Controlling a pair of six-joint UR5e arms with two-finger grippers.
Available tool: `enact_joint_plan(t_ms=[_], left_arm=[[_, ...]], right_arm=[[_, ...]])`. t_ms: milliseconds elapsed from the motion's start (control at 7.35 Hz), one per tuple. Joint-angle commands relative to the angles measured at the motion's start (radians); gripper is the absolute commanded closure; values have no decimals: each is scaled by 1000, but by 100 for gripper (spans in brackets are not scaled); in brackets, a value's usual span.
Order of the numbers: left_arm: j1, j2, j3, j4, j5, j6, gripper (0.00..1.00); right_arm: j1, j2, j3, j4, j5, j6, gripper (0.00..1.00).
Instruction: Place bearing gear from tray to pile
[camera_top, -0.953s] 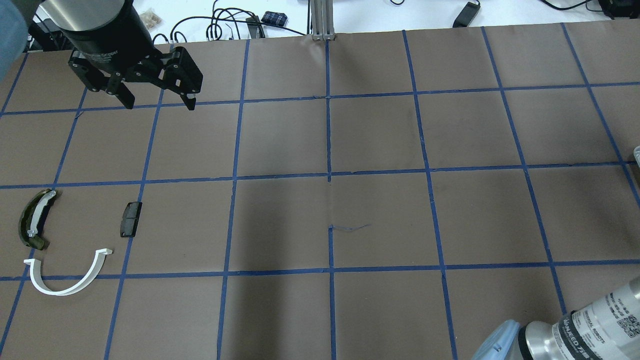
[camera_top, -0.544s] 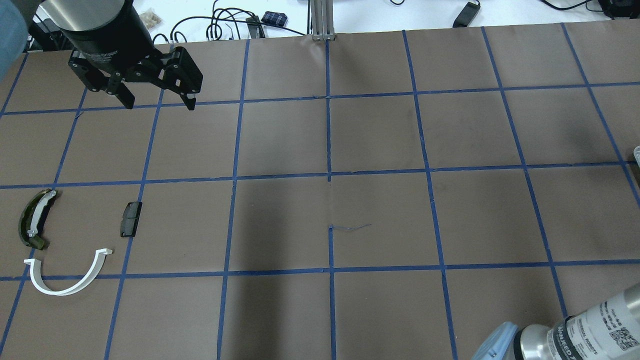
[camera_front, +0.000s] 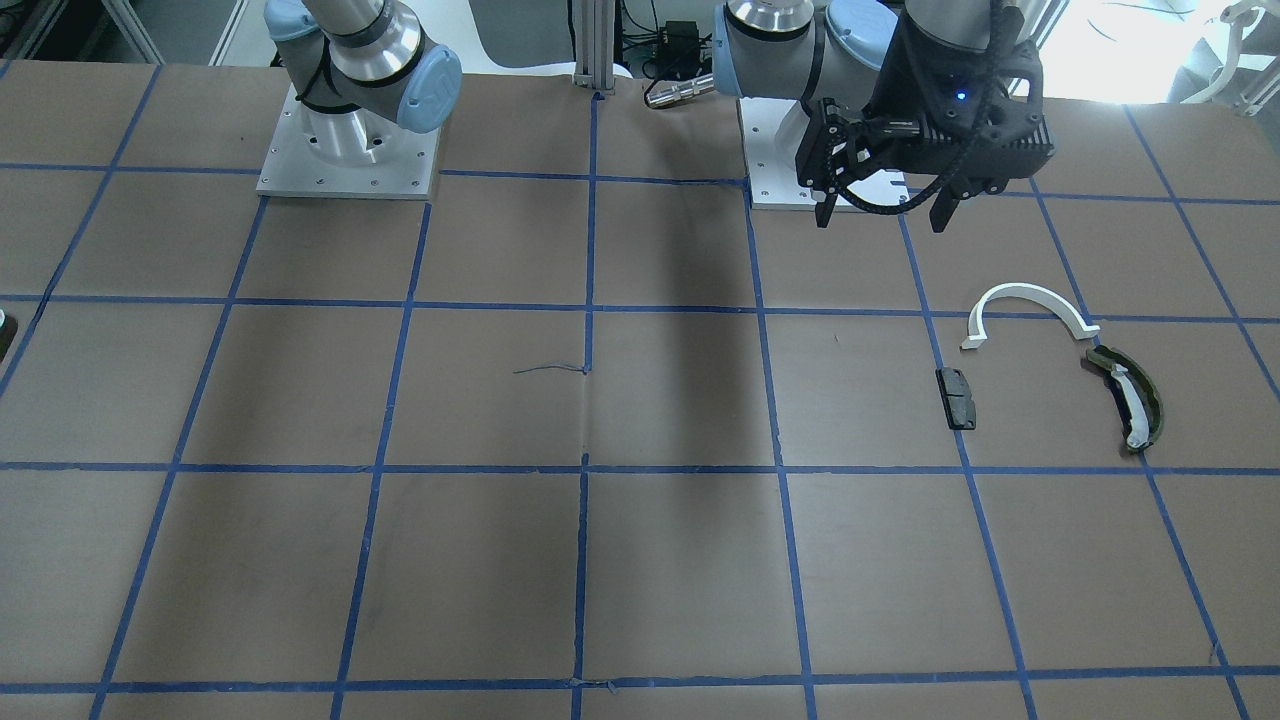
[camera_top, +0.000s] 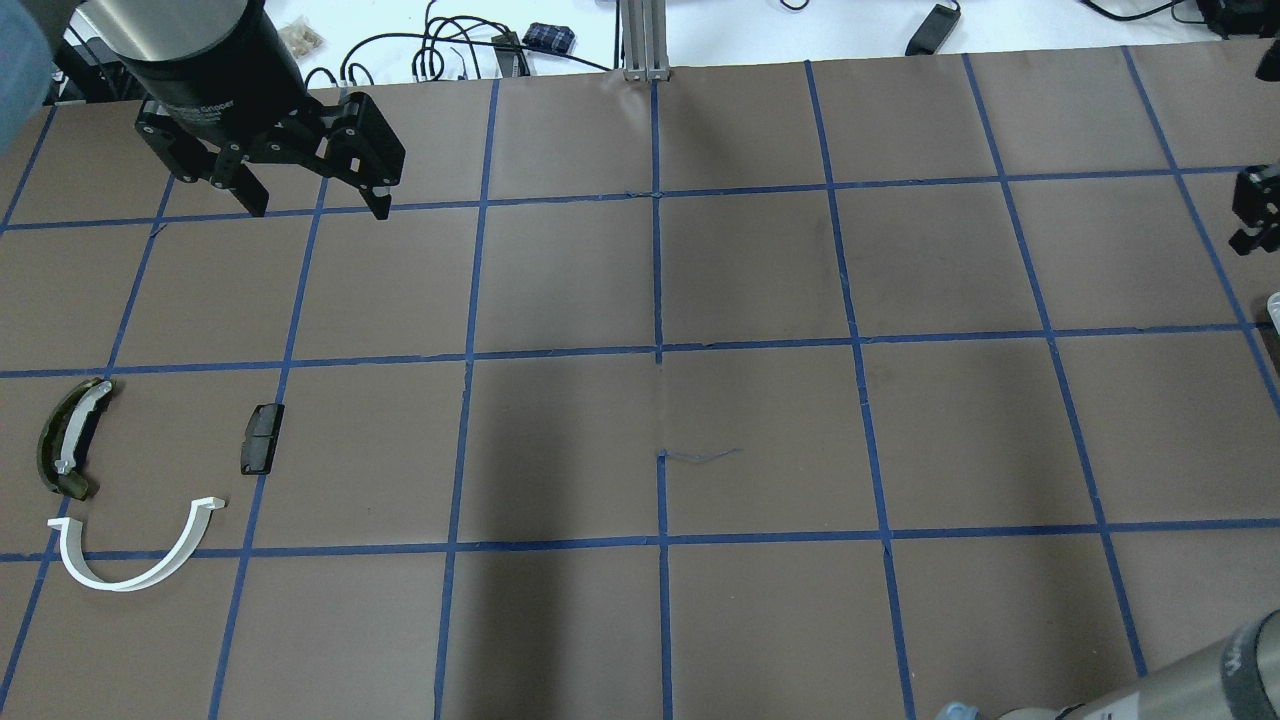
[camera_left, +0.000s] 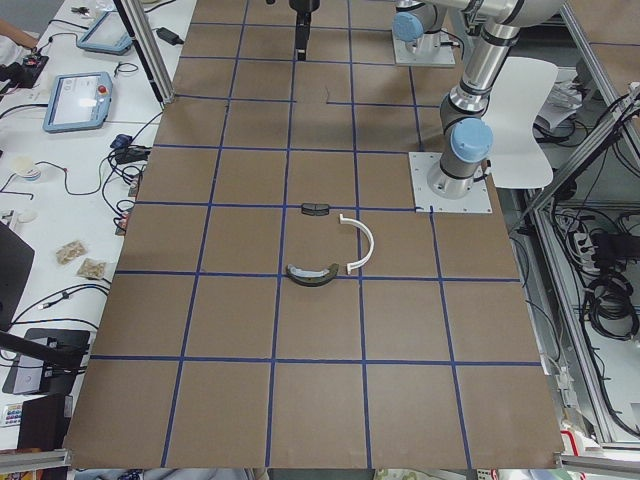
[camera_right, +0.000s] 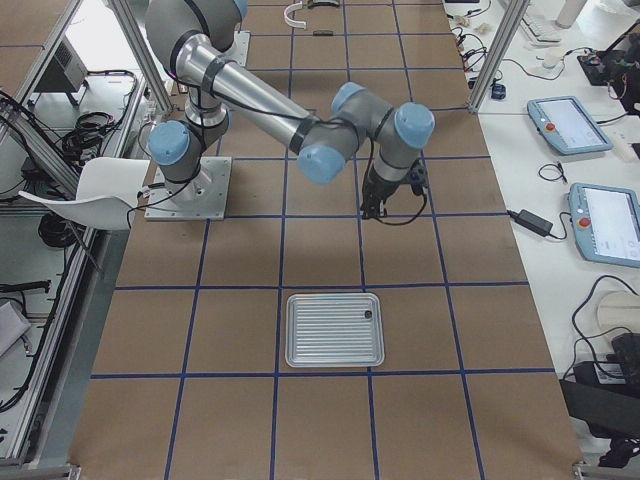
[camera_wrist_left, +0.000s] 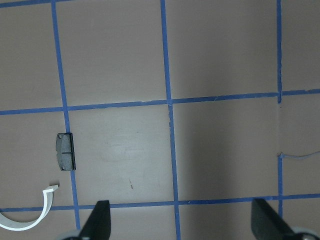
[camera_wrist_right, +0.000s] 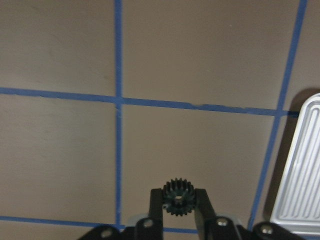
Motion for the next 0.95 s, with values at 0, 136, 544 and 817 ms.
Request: enact_joint_plan(t_ms=[0, 136, 544, 817], left_arm=[[0, 0, 0, 0, 0, -1, 0], [0, 0, -2, 0, 0, -2, 0], [-1, 0, -2, 0, 0, -2, 0], [0, 0, -2, 0, -1, -4, 0]], right_arm=[[251, -77, -2, 86, 14, 384, 94], [397, -76, -7, 85, 71, 571, 94], [620, -4, 7, -68, 195, 887, 95], [767, 83, 31, -224, 174, 1026, 94]])
